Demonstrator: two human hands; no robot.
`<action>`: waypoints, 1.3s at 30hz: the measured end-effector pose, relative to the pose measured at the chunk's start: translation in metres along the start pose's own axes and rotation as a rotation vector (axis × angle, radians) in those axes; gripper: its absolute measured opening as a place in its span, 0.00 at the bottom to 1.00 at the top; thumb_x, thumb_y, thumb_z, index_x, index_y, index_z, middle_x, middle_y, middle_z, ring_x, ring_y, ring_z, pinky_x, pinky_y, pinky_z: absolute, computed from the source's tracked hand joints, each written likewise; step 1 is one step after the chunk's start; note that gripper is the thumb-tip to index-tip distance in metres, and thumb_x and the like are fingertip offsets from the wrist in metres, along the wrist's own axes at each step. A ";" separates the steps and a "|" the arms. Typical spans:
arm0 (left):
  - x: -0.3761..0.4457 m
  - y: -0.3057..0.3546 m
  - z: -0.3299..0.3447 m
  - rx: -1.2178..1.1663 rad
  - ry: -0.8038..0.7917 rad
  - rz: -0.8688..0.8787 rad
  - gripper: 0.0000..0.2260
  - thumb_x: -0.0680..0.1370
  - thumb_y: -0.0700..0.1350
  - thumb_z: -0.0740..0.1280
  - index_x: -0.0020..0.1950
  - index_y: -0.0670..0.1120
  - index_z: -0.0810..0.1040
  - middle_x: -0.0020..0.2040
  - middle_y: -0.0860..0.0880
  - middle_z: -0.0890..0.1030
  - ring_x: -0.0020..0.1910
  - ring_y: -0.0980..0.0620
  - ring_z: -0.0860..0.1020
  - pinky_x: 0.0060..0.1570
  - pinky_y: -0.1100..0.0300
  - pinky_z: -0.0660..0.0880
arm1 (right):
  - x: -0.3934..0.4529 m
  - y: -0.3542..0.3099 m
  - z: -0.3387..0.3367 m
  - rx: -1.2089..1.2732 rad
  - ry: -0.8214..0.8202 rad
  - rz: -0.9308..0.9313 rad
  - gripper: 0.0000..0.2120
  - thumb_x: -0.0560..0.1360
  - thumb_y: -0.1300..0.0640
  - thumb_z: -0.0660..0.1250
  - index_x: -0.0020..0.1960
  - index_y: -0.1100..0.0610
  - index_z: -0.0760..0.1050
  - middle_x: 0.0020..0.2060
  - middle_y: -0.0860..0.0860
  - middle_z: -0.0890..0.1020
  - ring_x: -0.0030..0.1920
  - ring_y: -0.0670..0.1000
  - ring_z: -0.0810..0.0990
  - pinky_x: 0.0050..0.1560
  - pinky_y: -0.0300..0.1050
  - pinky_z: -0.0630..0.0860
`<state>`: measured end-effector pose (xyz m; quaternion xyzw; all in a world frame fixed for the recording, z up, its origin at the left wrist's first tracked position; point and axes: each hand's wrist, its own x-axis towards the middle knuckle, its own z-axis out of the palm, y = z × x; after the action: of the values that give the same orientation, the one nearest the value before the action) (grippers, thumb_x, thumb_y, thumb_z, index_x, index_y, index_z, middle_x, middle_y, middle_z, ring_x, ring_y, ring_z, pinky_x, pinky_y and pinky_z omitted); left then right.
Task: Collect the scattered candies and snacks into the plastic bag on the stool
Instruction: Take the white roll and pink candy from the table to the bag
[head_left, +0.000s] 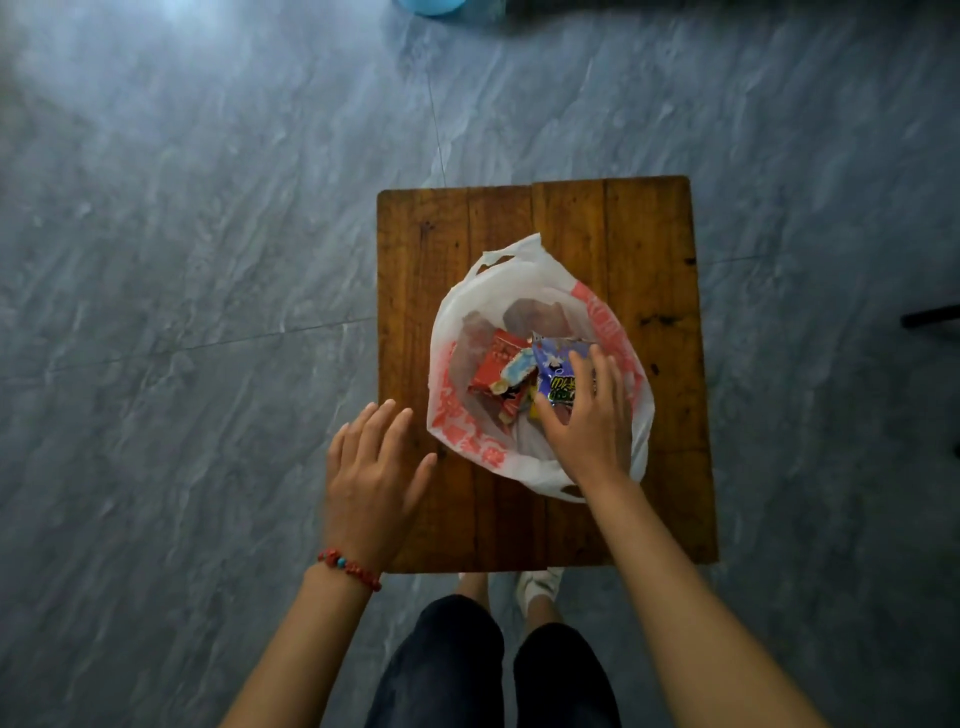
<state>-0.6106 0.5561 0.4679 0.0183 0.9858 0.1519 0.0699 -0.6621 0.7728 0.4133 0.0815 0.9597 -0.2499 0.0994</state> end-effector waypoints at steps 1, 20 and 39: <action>0.000 0.002 -0.006 0.000 -0.009 -0.008 0.24 0.78 0.57 0.54 0.62 0.40 0.72 0.60 0.38 0.76 0.61 0.41 0.70 0.60 0.45 0.65 | -0.005 -0.003 -0.011 -0.007 0.017 -0.021 0.31 0.72 0.42 0.59 0.69 0.59 0.63 0.69 0.61 0.65 0.70 0.62 0.60 0.65 0.59 0.60; -0.098 0.025 -0.116 -0.006 0.026 -0.355 0.33 0.78 0.63 0.43 0.61 0.39 0.74 0.59 0.37 0.76 0.59 0.38 0.73 0.58 0.41 0.67 | -0.061 -0.058 -0.163 -0.145 -0.025 -0.476 0.27 0.73 0.43 0.56 0.66 0.58 0.66 0.64 0.60 0.72 0.65 0.62 0.69 0.61 0.62 0.67; -0.405 0.080 -0.096 -0.236 0.420 -1.323 0.35 0.77 0.64 0.44 0.60 0.37 0.75 0.58 0.36 0.77 0.58 0.38 0.73 0.58 0.43 0.67 | -0.211 -0.191 -0.122 -0.274 -0.455 -1.381 0.25 0.72 0.46 0.54 0.62 0.60 0.71 0.62 0.61 0.74 0.63 0.62 0.71 0.60 0.59 0.68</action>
<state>-0.2222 0.5810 0.6361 -0.6225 0.7596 0.1835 -0.0428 -0.5155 0.6464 0.6548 -0.6081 0.7705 -0.1443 0.1253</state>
